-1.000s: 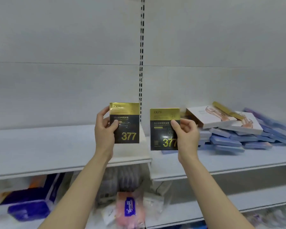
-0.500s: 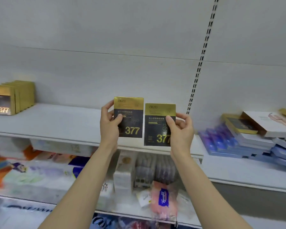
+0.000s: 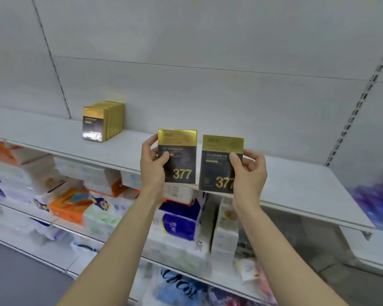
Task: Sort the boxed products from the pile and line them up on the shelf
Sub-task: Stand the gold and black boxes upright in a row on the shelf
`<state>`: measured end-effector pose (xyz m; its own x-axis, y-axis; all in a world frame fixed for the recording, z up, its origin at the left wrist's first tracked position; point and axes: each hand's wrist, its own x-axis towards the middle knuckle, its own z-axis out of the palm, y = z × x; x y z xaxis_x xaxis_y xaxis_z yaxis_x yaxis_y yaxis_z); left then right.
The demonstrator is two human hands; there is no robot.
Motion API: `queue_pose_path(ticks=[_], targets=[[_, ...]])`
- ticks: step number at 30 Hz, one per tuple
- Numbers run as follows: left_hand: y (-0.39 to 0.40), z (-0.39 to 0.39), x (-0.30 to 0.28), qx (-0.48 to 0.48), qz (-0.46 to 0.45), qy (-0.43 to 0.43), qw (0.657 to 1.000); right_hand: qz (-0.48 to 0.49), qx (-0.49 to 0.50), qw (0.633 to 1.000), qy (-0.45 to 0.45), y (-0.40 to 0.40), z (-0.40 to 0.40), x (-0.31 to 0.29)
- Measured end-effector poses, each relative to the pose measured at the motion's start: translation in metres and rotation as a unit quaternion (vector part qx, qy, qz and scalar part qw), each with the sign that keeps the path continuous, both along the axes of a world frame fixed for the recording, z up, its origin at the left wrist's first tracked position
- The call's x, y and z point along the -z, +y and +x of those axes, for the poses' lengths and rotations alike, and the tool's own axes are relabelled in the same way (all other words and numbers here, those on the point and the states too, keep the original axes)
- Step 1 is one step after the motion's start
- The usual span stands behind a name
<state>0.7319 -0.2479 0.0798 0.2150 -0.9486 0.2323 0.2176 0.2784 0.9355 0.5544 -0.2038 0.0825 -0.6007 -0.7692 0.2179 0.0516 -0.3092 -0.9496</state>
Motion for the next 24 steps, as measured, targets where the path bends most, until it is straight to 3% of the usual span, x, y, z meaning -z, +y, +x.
queue_pose_path(ticks=[10, 24], targets=[[-0.046, 0.154, -0.001, -0.037, 0.010, -0.001, 0.999, -0.007, -0.025, 0.999, -0.045, -0.047, 0.153, 0.011], [-0.135, 0.243, 0.003, -0.089, 0.016, 0.014, 0.996, -0.017, -0.073, 0.997, -0.015, -0.144, 0.248, 0.006]])
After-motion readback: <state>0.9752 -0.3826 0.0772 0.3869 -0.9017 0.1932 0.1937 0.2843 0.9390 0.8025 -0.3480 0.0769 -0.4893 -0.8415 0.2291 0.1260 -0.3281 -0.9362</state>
